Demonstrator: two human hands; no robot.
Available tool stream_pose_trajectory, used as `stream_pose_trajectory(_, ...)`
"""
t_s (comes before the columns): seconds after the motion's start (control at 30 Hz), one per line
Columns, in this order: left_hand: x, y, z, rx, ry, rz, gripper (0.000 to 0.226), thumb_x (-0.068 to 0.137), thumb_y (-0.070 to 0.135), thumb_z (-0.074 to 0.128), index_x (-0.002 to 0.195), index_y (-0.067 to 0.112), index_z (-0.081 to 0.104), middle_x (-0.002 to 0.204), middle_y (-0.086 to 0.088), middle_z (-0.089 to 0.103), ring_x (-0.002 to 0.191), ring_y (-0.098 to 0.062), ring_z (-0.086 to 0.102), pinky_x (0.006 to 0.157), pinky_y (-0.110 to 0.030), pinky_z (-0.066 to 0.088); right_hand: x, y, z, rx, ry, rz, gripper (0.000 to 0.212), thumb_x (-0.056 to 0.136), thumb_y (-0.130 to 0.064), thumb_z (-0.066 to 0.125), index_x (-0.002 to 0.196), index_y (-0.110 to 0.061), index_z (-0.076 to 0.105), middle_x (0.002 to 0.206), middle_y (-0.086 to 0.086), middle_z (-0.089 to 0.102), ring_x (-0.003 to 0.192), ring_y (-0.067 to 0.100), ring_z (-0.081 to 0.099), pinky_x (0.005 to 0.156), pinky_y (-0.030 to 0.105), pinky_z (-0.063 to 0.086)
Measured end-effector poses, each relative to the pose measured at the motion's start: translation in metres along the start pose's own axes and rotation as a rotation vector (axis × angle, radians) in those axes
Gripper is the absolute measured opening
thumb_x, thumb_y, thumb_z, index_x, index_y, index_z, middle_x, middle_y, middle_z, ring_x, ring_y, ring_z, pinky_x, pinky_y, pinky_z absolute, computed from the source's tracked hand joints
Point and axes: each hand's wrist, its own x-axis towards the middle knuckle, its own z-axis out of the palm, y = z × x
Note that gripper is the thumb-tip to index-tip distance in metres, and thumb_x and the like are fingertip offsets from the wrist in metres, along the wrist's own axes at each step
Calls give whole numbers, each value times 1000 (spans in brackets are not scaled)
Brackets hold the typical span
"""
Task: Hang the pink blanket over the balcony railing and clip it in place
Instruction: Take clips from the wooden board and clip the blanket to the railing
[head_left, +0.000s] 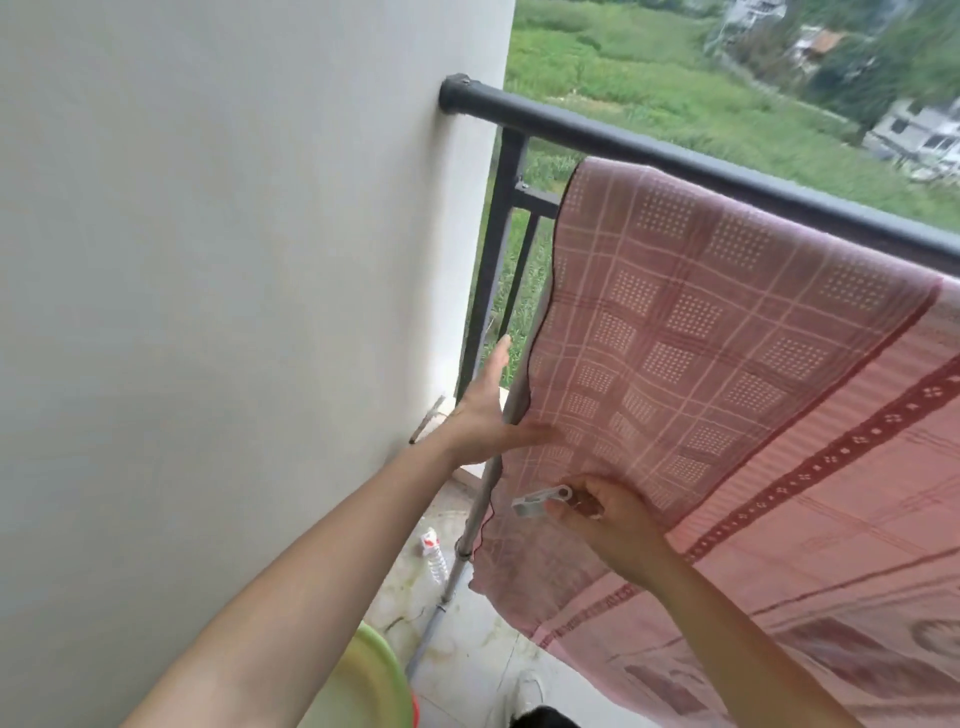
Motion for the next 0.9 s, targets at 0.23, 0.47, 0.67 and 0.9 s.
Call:
stream_pose_trajectory(0.23,6,-10,-11,-291,-193,34,23,77,14,81,96,25,77,101,2,76,97,-13,71,79,-18,54,-5,-12,-11,-51,27,14,9,86,-38,73,91,-32,70,85,-31,68,77,-10,63,63,4,43)
stream_pose_trajectory(0.47,-5,-20,-21,-396,-137,48,35,76,-1,77,110,2,72,99,0,76,87,-5,70,69,-10,50,-12,-28,-12,2,38,-55,14,85,-42,73,95,-32,72,91,-15,72,79,2,66,68,12,49)
stream_pose_trajectory(0.67,-13,-30,-14,-483,-30,43,34,77,-2,76,110,-2,70,102,-5,75,90,-6,69,74,-12,50,-22,-46,-20,19,61,-95,19,82,-40,77,100,-32,74,93,-17,75,84,2,69,71,15,53)
stream_pose_trajectory(0.9,-11,-34,-18,-545,-48,43,30,71,13,80,101,10,76,105,-8,74,100,-17,69,92,-27,52,-32,-78,-39,203,97,-204,39,74,-29,82,110,-24,71,102,-7,77,95,12,73,83,25,59)
